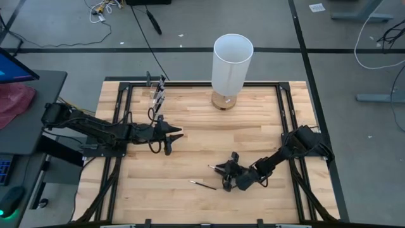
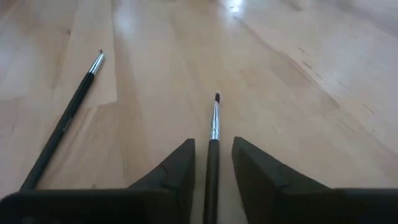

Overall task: Put items in baskets/containers
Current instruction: Put the black eyeshadow brush into the transparent organizer

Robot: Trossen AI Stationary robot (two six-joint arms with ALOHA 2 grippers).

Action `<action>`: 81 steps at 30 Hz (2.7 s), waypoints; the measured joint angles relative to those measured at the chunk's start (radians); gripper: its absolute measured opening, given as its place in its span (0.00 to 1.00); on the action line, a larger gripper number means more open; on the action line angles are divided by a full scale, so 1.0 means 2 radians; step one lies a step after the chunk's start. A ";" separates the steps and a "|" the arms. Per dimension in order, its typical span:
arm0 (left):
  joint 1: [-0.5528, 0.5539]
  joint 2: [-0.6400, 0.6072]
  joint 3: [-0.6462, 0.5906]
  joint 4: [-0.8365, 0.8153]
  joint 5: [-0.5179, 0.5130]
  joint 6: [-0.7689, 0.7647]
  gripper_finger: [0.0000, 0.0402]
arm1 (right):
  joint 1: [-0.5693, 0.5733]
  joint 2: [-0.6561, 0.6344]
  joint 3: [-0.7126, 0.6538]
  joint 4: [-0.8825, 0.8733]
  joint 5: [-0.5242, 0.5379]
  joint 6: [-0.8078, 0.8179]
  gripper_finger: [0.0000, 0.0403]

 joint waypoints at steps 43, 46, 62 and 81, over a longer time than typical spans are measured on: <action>-0.080 0.322 0.000 0.394 0.014 0.003 0.33 | -0.071 -0.082 -0.084 0.384 -0.004 -0.192 0.01; -0.072 0.374 0.011 0.497 0.045 0.029 0.33 | -0.073 -0.082 -0.081 0.422 -0.018 -0.216 0.01; -0.047 0.413 0.112 0.558 0.149 0.066 0.62 | -0.083 -0.083 -0.029 0.402 -0.066 -0.249 0.02; -0.047 0.408 0.111 0.558 0.156 0.066 0.17 | -0.082 -0.084 -0.029 0.396 -0.066 -0.248 0.02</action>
